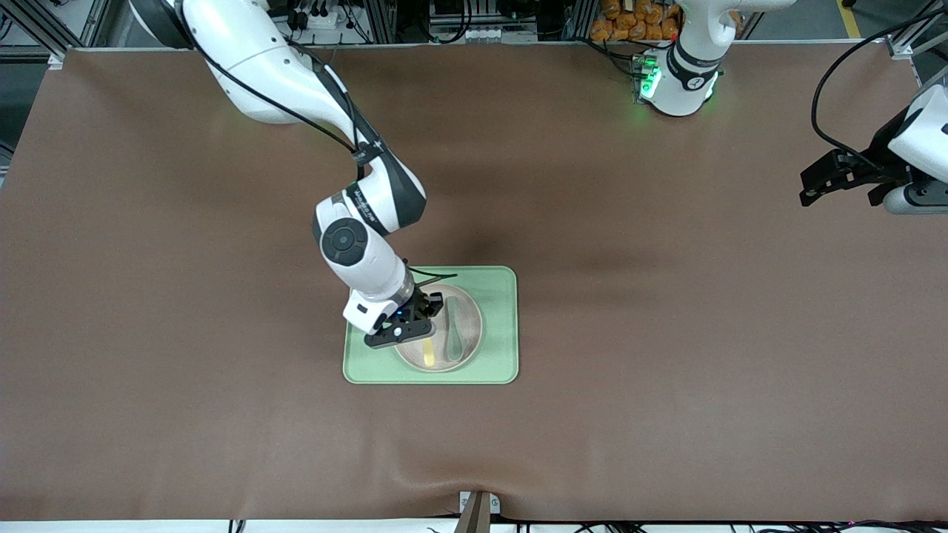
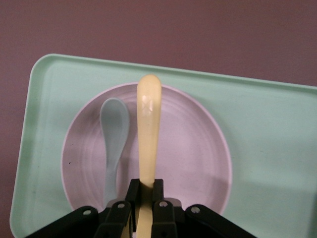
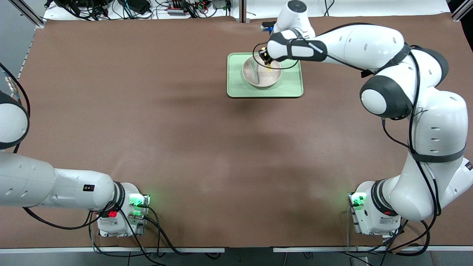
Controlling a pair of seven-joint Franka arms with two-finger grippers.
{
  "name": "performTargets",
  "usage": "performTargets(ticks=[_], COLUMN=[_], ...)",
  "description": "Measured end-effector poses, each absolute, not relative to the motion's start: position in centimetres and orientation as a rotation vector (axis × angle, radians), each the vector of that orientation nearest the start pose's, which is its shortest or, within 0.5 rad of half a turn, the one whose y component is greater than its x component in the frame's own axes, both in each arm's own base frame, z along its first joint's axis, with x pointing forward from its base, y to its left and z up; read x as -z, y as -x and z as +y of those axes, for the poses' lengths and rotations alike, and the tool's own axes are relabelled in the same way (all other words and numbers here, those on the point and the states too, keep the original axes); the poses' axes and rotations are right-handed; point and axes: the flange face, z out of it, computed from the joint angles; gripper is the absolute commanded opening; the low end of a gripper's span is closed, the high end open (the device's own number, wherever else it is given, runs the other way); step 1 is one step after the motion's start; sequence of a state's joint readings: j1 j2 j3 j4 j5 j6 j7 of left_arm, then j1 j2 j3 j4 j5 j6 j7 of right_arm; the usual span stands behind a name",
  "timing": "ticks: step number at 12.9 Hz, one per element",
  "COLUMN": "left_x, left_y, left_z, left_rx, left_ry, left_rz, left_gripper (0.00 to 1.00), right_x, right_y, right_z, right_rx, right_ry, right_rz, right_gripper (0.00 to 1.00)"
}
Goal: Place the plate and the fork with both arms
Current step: 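Lift the fork off the plate and lower it beside the plate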
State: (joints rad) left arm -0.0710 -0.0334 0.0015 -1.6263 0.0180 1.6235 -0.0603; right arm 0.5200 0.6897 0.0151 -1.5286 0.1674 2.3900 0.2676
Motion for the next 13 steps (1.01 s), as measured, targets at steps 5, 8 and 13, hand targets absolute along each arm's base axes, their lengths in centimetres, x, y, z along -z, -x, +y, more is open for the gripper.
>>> performTargets(ticks=[5, 8, 13], left_x=[-64.1, -64.2, -64.1], left_y=[-54.8, -54.9, -54.9], left_z=[-2.8, -2.5, -2.5], left_rx=[0.112, 0.113, 0.108], left_ry=[3.126, 3.146, 3.148], left_rz=[-0.008, -0.023, -0.023], left_gripper=[1.00, 1.00, 1.00], right_x=[-30.7, -29.4, -25.5], right_y=[-65.3, -65.6, -65.9], right_z=[29.1, 26.9, 23.0], right_rx=[0.016, -0.021, -0.058], right_ry=[2.890, 2.885, 2.904], right_rz=[0.030, 0.085, 0.075], right_gripper=[0.00, 0.00, 0.00])
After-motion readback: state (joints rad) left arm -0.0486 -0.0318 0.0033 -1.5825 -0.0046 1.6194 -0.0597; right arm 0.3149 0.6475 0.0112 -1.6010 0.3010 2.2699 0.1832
